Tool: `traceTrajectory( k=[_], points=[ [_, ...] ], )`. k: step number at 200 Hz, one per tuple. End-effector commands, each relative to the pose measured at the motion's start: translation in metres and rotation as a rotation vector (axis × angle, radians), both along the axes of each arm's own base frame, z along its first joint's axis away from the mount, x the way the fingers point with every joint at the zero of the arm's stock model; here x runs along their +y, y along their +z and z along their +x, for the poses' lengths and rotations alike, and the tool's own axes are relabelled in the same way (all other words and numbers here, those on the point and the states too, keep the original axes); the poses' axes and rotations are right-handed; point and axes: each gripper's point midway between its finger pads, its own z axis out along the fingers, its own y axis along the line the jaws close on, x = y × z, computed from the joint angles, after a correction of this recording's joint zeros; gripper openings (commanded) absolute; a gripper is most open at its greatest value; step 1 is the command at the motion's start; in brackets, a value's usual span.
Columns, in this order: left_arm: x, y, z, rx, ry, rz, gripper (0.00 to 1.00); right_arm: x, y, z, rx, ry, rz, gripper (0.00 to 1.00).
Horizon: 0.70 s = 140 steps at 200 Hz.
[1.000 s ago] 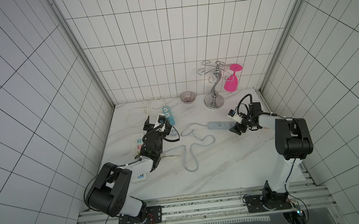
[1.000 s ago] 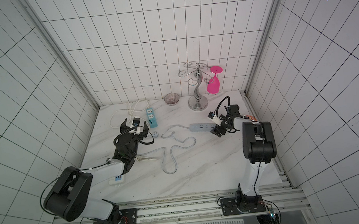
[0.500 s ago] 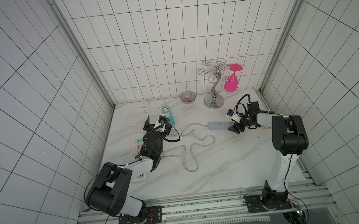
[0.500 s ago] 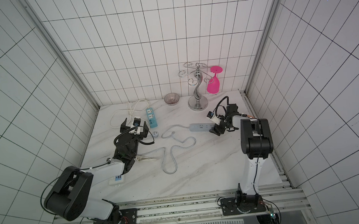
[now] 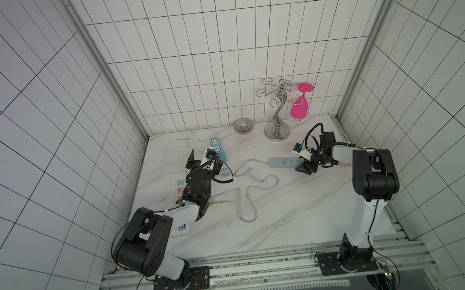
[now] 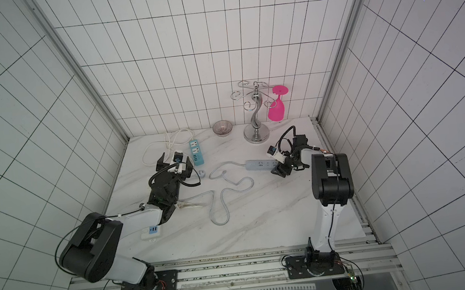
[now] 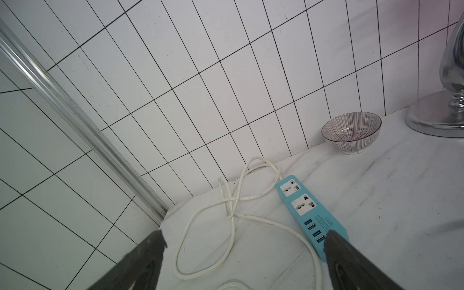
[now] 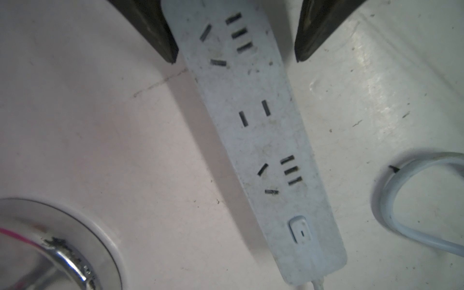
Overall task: Wrap the cord around the power strip
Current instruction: Pick up the power strip from the center of the board.
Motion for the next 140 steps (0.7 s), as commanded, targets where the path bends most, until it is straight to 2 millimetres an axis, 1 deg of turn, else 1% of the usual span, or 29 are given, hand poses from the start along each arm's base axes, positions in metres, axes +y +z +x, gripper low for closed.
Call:
traceTrajectory(
  k=[1, 31, 59, 95, 140],
  points=[
    [0.001, 0.011, 0.001, -0.036, 0.006, -0.007, 0.98, 0.013, 0.015, 0.008, -0.019, 0.057, -0.003, 0.70],
    [-0.001, 0.010, 0.001, -0.037, 0.000, -0.008, 0.98, 0.019, 0.016, 0.001, 0.005, 0.068, -0.004, 0.67],
    [0.000, 0.013, 0.000, -0.042, 0.004, -0.007, 0.98, 0.024, 0.011, -0.004, 0.038, 0.078, -0.032, 0.65],
    [0.000, 0.011, 0.001, -0.040, 0.007, -0.007, 0.98, 0.030, 0.004, -0.008, 0.082, 0.082, -0.068, 0.67],
    [0.000, 0.012, 0.000, -0.041, 0.013, 0.005, 0.98, 0.037, -0.002, -0.012, 0.110, 0.100, -0.070, 0.66]
  ],
)
